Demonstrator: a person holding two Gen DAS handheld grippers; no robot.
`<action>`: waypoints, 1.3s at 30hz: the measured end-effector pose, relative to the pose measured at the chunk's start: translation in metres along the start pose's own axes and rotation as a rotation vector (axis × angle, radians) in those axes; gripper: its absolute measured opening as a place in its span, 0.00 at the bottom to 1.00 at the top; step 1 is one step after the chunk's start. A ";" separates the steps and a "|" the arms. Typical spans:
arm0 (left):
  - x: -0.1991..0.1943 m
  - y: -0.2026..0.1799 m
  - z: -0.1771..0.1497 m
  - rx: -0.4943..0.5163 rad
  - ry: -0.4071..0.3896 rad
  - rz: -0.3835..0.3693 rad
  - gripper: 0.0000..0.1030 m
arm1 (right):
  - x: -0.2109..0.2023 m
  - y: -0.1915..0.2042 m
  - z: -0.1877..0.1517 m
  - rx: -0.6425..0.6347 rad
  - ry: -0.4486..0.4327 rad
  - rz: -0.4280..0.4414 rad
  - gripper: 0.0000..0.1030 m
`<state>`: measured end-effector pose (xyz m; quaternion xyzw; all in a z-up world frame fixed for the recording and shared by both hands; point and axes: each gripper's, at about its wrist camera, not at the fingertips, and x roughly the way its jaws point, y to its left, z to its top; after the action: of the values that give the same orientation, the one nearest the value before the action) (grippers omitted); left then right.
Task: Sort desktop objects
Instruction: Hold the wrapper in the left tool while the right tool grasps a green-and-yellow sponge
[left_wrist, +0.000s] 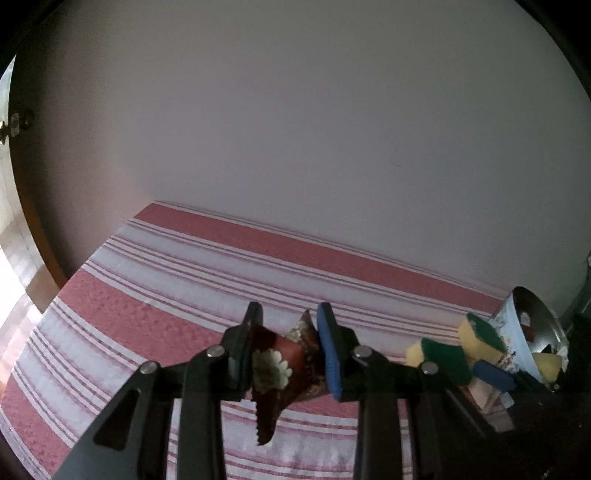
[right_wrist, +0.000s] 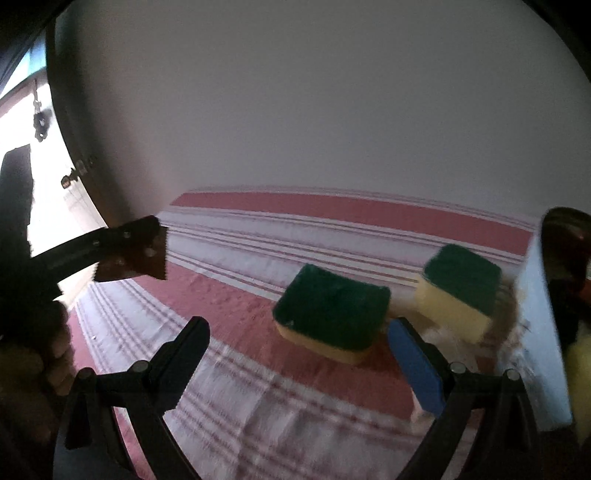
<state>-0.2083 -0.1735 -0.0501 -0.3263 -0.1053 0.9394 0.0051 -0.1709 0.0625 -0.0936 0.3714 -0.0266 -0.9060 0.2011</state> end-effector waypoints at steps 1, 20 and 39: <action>0.001 0.000 0.000 -0.001 0.001 0.004 0.29 | 0.007 0.001 0.002 -0.008 0.016 -0.005 0.96; 0.009 -0.005 -0.004 0.029 0.022 0.058 0.29 | 0.045 -0.010 0.012 -0.015 0.112 -0.045 0.68; 0.011 -0.044 -0.022 0.188 -0.012 0.134 0.29 | -0.069 0.014 -0.035 -0.100 -0.332 -0.129 0.66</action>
<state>-0.2061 -0.1254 -0.0652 -0.3253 0.0055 0.9452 -0.0277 -0.0981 0.0798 -0.0706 0.2072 0.0093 -0.9661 0.1537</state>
